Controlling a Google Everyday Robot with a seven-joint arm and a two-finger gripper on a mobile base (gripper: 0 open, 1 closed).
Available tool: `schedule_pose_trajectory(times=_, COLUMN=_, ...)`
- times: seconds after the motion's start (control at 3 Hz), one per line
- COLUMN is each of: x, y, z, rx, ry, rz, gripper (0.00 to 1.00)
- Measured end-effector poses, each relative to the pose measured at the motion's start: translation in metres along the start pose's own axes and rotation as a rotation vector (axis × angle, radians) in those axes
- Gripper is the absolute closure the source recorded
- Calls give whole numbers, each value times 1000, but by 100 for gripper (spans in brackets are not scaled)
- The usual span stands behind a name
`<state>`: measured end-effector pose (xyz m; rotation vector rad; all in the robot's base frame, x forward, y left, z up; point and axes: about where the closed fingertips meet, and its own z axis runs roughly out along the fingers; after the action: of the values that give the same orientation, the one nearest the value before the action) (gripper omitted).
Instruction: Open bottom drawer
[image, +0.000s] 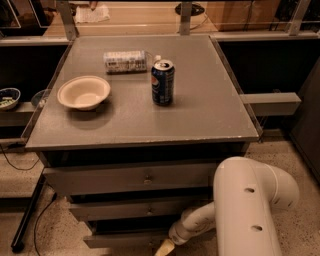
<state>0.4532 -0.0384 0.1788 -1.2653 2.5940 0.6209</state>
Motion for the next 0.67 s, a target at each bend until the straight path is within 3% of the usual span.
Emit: schedule_pose_trajectory(times=0.67, x=4, y=2, z=-1, rx=-5, ry=4, rz=-4, gripper=0)
